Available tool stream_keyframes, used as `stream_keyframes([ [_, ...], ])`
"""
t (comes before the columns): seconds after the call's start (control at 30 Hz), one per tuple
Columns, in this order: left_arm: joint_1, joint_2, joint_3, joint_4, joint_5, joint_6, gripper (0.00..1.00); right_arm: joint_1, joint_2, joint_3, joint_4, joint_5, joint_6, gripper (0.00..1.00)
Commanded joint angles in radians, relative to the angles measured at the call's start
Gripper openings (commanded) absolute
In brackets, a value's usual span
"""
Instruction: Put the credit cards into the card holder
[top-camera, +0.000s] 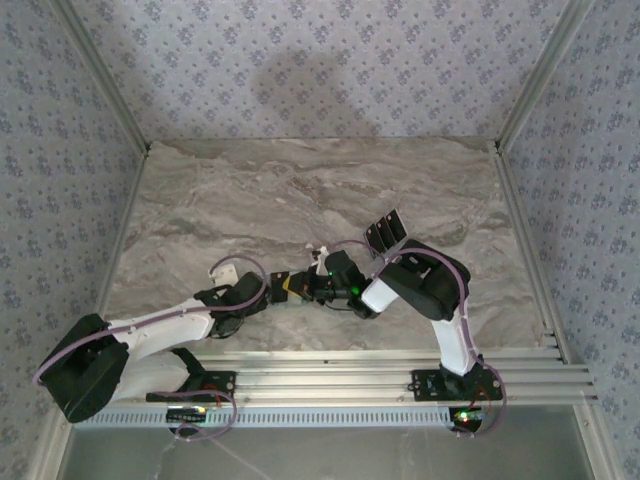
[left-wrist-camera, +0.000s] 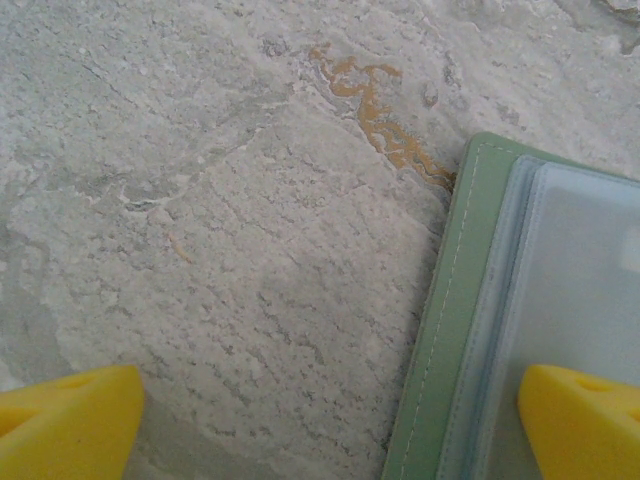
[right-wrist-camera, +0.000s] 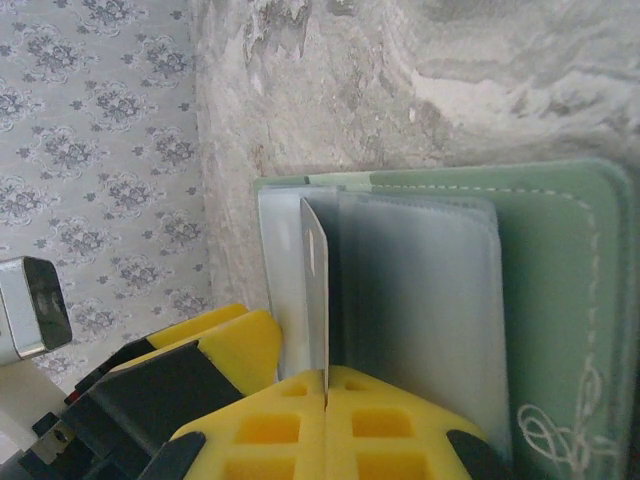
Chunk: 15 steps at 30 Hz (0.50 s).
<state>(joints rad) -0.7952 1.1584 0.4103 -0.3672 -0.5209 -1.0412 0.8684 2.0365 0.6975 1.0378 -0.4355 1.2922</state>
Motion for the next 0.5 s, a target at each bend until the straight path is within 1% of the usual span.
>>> stream_keyframes([
  [0.0,-0.006,-0.004,-0.021,-0.062,-0.004,0.001,0.96,0.001,0.018,-0.023,-0.028,-0.012,0.011,0.00],
  [0.47,-0.006,-0.002,-0.018,-0.063,-0.004,0.002,0.96,-0.003,0.030,-0.028,-0.045,-0.038,0.009,0.00],
])
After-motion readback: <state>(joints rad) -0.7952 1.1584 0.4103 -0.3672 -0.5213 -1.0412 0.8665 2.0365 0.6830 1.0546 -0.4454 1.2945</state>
